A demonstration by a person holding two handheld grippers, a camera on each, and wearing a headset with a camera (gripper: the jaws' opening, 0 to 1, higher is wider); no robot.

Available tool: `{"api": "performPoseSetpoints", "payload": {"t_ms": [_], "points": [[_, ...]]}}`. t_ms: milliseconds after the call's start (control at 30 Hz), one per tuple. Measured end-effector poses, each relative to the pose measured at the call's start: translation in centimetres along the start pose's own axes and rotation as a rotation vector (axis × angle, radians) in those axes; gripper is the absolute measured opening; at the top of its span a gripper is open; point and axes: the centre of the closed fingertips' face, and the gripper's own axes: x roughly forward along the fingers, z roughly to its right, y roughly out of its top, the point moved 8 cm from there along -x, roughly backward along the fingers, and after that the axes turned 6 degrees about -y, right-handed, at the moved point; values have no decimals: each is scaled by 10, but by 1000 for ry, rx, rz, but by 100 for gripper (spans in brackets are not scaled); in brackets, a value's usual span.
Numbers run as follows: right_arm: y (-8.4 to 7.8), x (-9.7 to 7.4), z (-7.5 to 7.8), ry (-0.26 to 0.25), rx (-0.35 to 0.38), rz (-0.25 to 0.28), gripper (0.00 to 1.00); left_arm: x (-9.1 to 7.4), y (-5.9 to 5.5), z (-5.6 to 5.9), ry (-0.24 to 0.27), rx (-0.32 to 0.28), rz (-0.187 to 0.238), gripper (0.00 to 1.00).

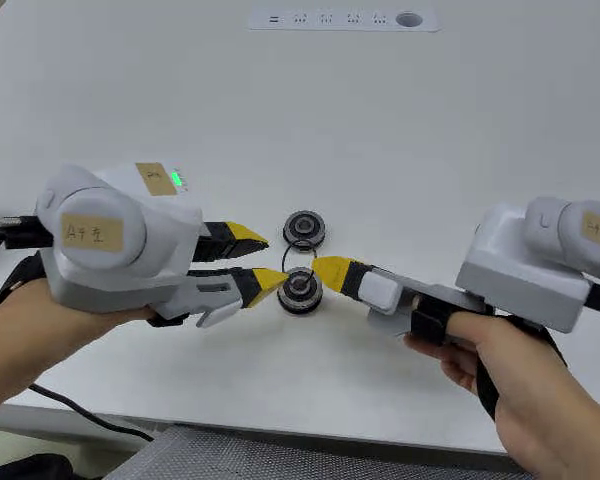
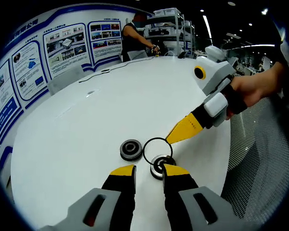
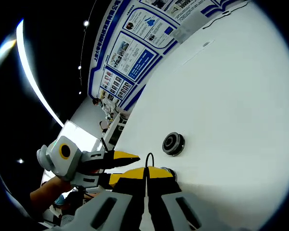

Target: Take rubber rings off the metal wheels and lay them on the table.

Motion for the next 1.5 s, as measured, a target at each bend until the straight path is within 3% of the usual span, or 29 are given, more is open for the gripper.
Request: {"api": "performPoseSetpoints", "payload": {"t_ms": [467, 733, 867, 1000, 1367, 1500], "points": [[10, -31, 43, -172, 121, 95, 2, -1, -7, 5, 15, -31, 5, 24], [7, -37, 56, -260, 150, 86, 2, -1, -5, 5, 23, -28, 9, 23], [6, -38, 56, -299, 88, 66, 2, 0, -4, 5, 20, -26, 13, 23], [6, -38, 57, -345, -23, 33, 2, 1, -2, 6, 16, -23, 17, 23], [12, -41, 62, -394, -114, 47, 12, 1, -2, 5, 17, -16, 12, 23], [16, -44, 62, -398, -118, 76, 12, 2, -2, 5, 15, -15, 10, 23]]}}
